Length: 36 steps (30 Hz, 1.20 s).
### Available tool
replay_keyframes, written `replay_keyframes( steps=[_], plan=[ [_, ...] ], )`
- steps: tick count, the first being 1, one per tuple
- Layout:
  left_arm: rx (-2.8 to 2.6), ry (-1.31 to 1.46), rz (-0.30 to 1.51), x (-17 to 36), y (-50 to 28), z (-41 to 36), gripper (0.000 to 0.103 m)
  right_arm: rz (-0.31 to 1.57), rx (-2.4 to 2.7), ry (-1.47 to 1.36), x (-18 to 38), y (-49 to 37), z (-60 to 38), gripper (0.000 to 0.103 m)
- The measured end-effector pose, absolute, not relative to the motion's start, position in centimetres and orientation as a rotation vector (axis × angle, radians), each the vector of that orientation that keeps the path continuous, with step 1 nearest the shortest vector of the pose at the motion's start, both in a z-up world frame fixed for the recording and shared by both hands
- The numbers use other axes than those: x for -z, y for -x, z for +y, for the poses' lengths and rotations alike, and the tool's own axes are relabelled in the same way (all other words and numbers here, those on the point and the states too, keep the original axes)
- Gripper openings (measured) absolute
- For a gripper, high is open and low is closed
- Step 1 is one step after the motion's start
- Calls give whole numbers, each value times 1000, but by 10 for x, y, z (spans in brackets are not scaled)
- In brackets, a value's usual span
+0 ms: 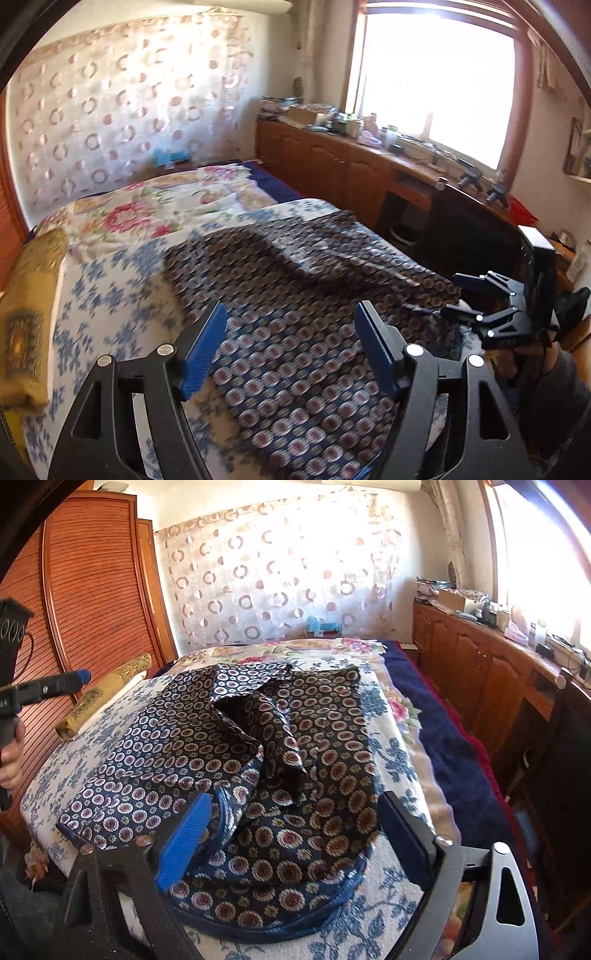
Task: Fold small clothes
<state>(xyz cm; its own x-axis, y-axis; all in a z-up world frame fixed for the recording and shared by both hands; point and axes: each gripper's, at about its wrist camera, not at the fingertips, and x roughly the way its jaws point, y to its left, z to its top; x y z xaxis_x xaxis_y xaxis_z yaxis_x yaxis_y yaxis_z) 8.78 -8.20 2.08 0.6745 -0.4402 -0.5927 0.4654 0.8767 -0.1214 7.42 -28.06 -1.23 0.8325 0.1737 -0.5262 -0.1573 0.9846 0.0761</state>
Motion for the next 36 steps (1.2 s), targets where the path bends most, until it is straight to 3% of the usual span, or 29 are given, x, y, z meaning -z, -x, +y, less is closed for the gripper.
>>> replay_keyframes(
  steps=[4, 17, 18, 20, 22, 24, 31, 36],
  plan=[
    [480, -16, 659, -11, -84, -67, 73, 584, -196, 4, 13, -90, -269, 80],
    [463, 24, 690, 17, -80, -51, 73, 725, -252, 63, 17, -167, -247, 80],
    [463, 25, 695, 18, -81, -51, 73, 737, -253, 52, 17, -171, -249, 77],
    [461, 24, 701, 21, -80, -51, 73, 754, -247, 34, 19, -180, -251, 61],
    [462, 24, 705, 24, -80, -52, 73, 758, -262, 17, 20, -183, -253, 18],
    [464, 26, 705, 25, -79, -52, 73, 738, -294, 8, 16, -180, -254, 6],
    [468, 9, 700, 26, -76, -57, 73, 554, -277, 5, -31, -121, -268, 4],
    [469, 18, 703, 29, -77, -60, 73, 657, -191, 64, -15, -112, -287, 5]
  ],
)
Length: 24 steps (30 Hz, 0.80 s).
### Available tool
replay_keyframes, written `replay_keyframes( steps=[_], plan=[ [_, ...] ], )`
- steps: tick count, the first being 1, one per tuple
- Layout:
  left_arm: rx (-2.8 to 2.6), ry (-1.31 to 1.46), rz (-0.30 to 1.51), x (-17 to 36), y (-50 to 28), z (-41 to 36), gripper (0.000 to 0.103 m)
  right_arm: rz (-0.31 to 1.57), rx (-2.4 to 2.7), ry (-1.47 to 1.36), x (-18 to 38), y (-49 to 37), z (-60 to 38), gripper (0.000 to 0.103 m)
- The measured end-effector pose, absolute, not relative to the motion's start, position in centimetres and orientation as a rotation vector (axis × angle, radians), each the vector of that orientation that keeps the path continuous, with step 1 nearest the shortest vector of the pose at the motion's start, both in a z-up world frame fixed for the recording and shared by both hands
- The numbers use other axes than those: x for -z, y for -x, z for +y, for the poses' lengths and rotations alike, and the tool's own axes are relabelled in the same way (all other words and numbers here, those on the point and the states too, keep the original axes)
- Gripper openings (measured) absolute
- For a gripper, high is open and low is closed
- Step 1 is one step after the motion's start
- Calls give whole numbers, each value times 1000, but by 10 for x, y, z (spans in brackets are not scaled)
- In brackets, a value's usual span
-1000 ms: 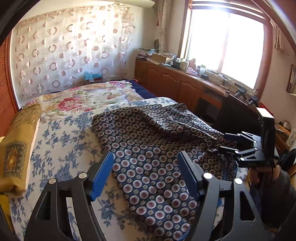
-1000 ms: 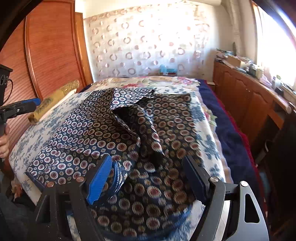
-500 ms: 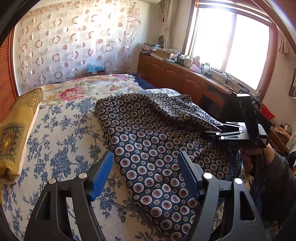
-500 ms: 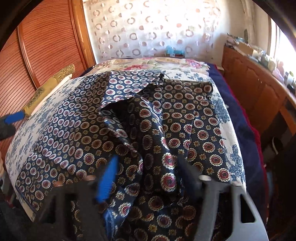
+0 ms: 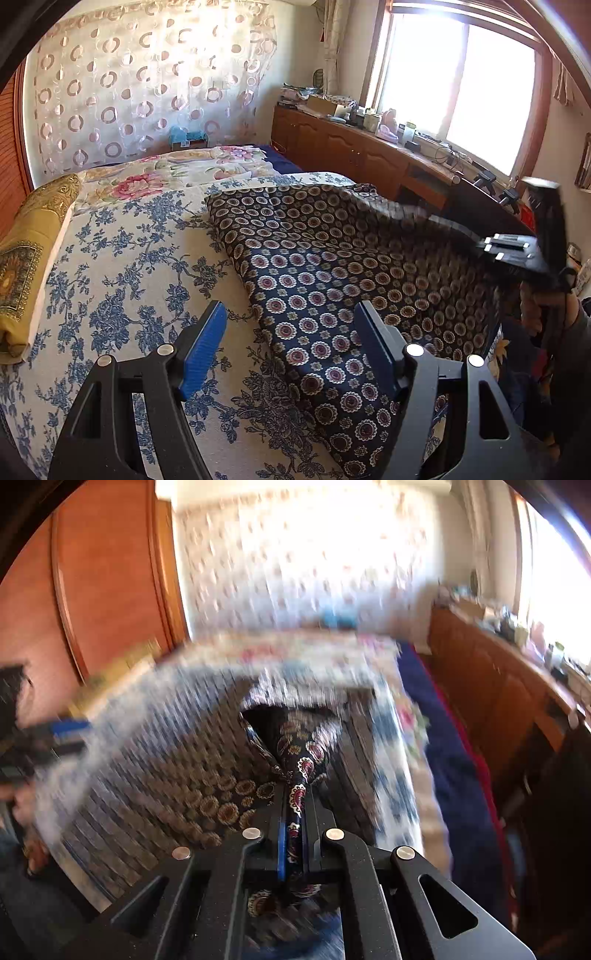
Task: Fold small clothes
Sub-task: 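Grasp the shirt fold with the right gripper and fold it over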
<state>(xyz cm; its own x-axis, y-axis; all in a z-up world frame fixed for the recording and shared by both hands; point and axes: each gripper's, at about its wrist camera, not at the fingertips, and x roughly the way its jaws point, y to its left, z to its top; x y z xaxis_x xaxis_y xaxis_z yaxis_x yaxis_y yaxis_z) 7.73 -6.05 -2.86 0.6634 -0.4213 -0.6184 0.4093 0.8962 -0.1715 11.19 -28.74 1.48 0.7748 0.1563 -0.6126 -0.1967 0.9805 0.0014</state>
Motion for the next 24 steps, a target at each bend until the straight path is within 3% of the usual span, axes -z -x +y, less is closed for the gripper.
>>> replay_keyframes(
  steps=[5, 6, 7, 14, 24],
  plan=[
    [422, 26, 673, 29, -76, -57, 73, 674, -183, 42, -7, -114, -300, 36],
    [413, 28, 668, 30, -76, -57, 73, 656, -192, 26, -12, -113, -302, 49],
    [406, 33, 664, 30, -76, -56, 73, 637, -183, 19, -19, -112, -303, 51],
    [387, 54, 629, 26, -73, -50, 73, 609, -192, 45, -49, -133, -297, 51],
    [394, 48, 635, 32, -71, -52, 73, 765, -194, -1, -42, -229, -306, 51]
  ],
)
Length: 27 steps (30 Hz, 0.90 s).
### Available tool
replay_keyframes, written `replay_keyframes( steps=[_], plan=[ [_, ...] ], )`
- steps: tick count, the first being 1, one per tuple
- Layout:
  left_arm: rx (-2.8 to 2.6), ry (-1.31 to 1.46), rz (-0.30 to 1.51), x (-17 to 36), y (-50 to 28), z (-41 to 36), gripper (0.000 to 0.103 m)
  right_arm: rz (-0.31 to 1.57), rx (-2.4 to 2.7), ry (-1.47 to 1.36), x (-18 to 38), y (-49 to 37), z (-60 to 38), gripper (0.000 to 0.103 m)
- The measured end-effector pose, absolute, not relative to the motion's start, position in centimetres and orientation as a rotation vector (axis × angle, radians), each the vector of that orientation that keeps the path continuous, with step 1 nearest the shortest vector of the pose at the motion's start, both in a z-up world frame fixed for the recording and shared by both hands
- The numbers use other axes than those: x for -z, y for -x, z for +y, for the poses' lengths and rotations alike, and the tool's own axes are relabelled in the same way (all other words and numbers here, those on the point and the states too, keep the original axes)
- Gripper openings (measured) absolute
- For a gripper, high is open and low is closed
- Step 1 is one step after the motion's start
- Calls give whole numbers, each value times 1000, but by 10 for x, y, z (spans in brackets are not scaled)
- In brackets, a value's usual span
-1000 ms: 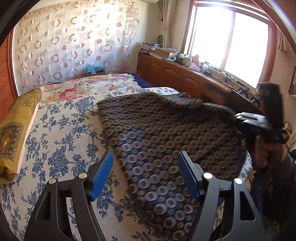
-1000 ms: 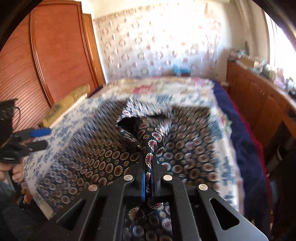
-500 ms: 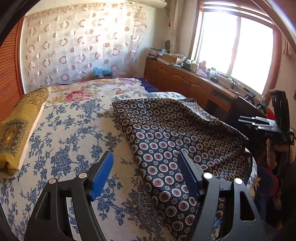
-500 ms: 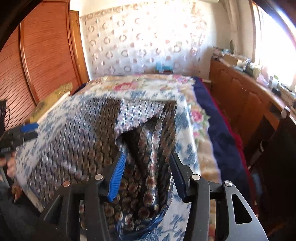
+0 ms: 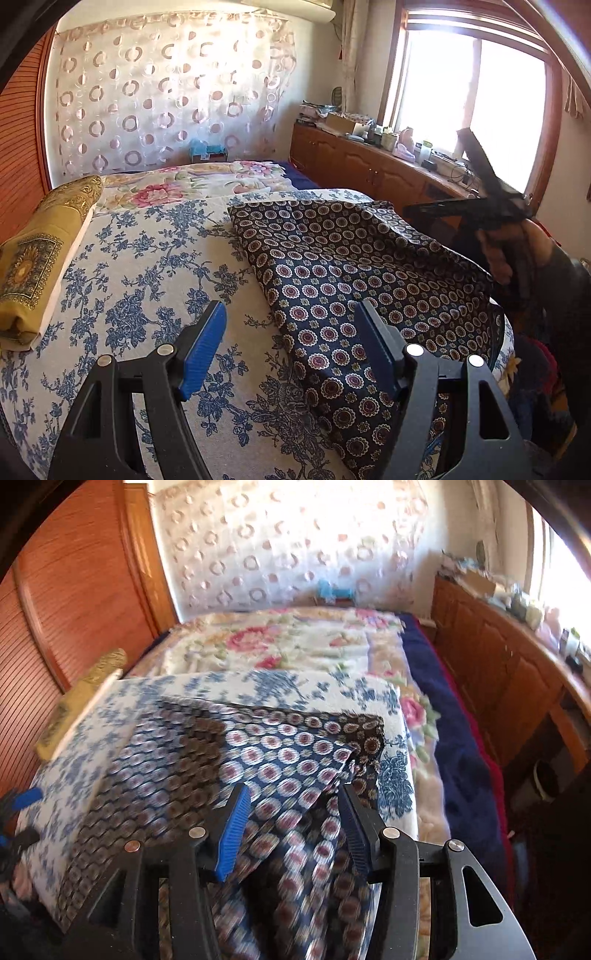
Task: Fold small clothes
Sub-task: 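Grasp the shirt fold with the right gripper and fold it over, then release the shirt and withdraw the right gripper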
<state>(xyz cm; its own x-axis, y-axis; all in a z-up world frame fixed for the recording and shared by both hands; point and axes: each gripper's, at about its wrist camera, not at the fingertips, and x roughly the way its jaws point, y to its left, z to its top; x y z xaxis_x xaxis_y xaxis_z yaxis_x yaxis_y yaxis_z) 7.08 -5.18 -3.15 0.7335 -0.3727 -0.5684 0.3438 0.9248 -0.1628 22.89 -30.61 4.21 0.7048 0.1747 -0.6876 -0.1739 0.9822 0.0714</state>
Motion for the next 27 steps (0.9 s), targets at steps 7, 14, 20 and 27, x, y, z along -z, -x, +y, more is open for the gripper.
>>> replay_keyframes(
  steps=[7, 14, 20, 27],
  plan=[
    [406, 43, 638, 33, -68, -55, 73, 885, -197, -76, -25, -286, -308, 30],
    [401, 49, 647, 37, -70, -54, 73, 775, -212, -10, -52, -290, -307, 2],
    [409, 37, 660, 41, -71, -58, 73, 670, -60, 48, -78, -290, -310, 1],
    [405, 21, 691, 49, -74, -60, 73, 700, 79, 149, -71, -297, -295, 29]
  ],
)
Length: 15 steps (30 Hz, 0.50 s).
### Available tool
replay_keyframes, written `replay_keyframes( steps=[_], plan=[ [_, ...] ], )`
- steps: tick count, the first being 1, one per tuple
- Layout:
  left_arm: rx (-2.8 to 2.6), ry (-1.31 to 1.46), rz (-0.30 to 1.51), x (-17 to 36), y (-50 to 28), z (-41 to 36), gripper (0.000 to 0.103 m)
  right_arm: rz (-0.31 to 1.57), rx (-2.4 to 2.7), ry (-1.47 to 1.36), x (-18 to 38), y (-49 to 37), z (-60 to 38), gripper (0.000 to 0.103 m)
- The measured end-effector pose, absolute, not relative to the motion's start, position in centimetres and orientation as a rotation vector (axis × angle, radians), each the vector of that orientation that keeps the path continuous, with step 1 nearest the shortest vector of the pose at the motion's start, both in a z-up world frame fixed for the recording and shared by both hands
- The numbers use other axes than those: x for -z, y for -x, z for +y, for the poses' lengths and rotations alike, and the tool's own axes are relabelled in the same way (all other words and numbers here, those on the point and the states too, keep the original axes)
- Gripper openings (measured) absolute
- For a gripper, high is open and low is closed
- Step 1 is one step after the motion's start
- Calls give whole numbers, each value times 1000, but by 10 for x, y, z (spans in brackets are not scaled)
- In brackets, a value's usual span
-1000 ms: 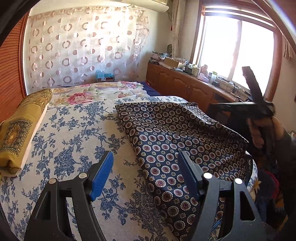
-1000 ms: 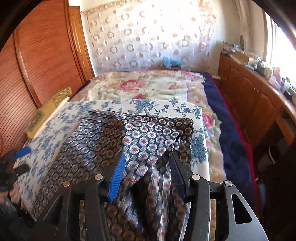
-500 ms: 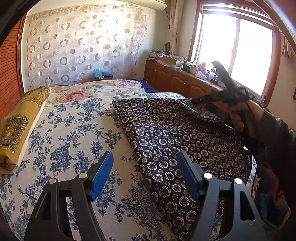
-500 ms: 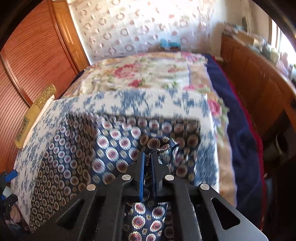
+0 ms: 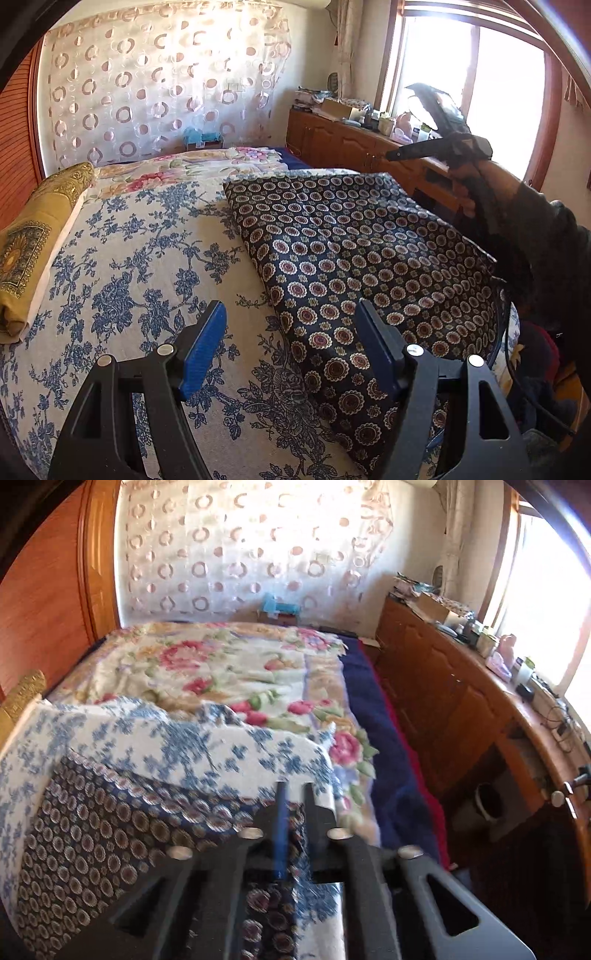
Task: Fold small clothes
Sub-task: 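Release the shirt and withdraw the right gripper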
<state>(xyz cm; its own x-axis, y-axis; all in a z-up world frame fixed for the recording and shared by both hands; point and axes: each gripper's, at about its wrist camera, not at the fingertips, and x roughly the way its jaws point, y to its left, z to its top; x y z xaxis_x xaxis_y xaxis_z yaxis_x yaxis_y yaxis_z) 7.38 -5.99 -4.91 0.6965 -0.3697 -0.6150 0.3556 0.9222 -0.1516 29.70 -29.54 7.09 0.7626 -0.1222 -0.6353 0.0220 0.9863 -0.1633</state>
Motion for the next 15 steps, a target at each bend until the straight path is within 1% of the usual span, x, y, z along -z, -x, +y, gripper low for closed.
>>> replay_keyframes(
  steps=[1, 5, 6, 9, 15],
  plan=[
    [403, 19, 696, 50, -74, -60, 73, 703, 77, 152, -70, -293, -292, 35],
    [404, 17, 703, 53, -74, -61, 73, 688, -27, 176, -73, -260, -279, 35],
    [403, 17, 704, 53, -74, -61, 73, 681, -46, 184, -75, -243, -277, 37],
    [404, 20, 699, 52, -75, -63, 73, 664, -110, 181, -71, -198, -270, 45],
    [409, 8, 694, 51, -75, -68, 73, 653, -150, 166, -62, -121, -269, 46]
  ],
)
